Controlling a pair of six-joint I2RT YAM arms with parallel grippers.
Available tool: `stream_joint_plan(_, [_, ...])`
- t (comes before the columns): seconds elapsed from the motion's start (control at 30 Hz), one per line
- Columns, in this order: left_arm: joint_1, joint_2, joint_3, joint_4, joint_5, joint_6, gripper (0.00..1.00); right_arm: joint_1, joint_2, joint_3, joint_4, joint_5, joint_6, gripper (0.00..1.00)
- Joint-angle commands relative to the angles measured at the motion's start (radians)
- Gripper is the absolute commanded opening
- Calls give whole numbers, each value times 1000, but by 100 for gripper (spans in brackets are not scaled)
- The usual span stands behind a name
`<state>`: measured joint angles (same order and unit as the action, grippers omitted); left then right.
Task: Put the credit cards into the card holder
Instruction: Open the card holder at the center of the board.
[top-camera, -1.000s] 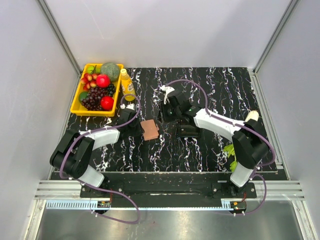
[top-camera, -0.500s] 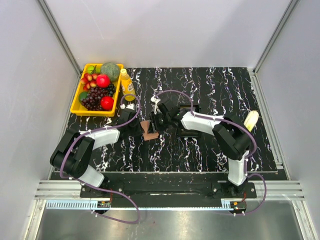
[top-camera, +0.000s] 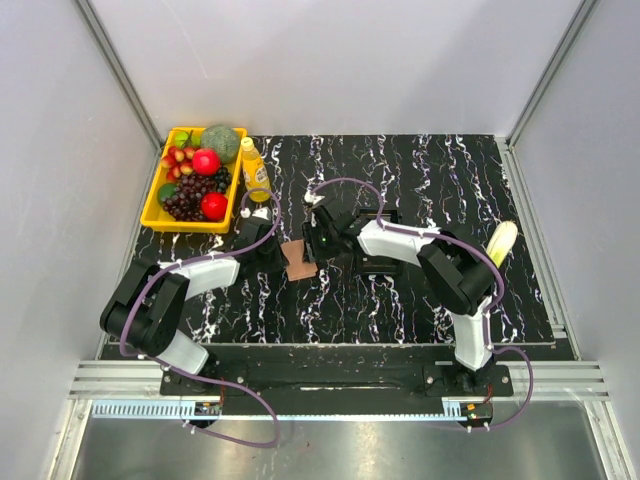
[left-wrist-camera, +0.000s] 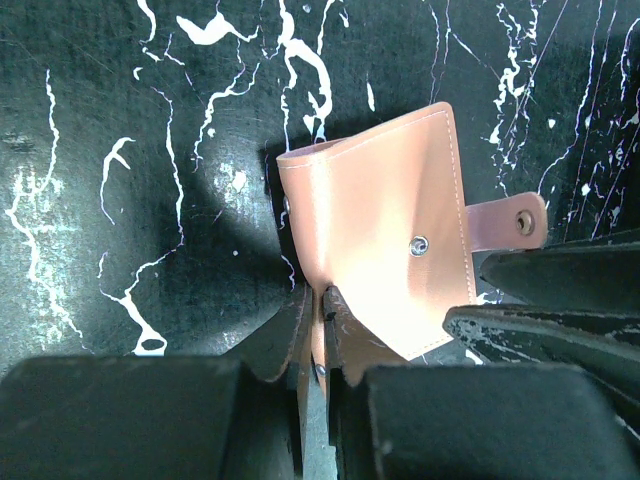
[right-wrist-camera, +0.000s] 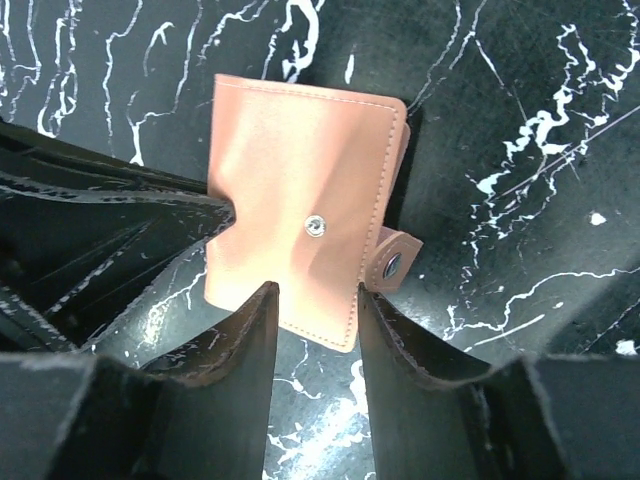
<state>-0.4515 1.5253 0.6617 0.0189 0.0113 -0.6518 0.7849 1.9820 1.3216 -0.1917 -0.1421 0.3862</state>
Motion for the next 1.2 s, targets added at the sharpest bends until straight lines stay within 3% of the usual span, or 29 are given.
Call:
stream_joint_plan(0.0, [8, 10, 1, -1, -16, 23, 10, -22, 28, 31, -14, 13, -6, 44])
stream_joint_plan(0.37, [7, 32, 0, 44, 53, 20, 14, -32, 28, 4, 43, -82, 26, 42])
stream_joint_plan(0.5, [4, 47, 16, 55, 93, 21, 17, -32, -1, -13, 78, -117, 40, 34])
stream_joint_plan(0.57, [4, 50, 19, 59, 99, 14, 18, -32, -26, -27, 89, -110, 59, 26])
stream_joint_plan(0.83, [4, 1, 4, 67, 105, 4, 35, -33, -143, -64, 104, -48, 62, 6])
stream_joint_plan(1.17, [14, -216, -16, -55, -51, -3, 47, -33, -127, -29, 126, -145, 82, 7])
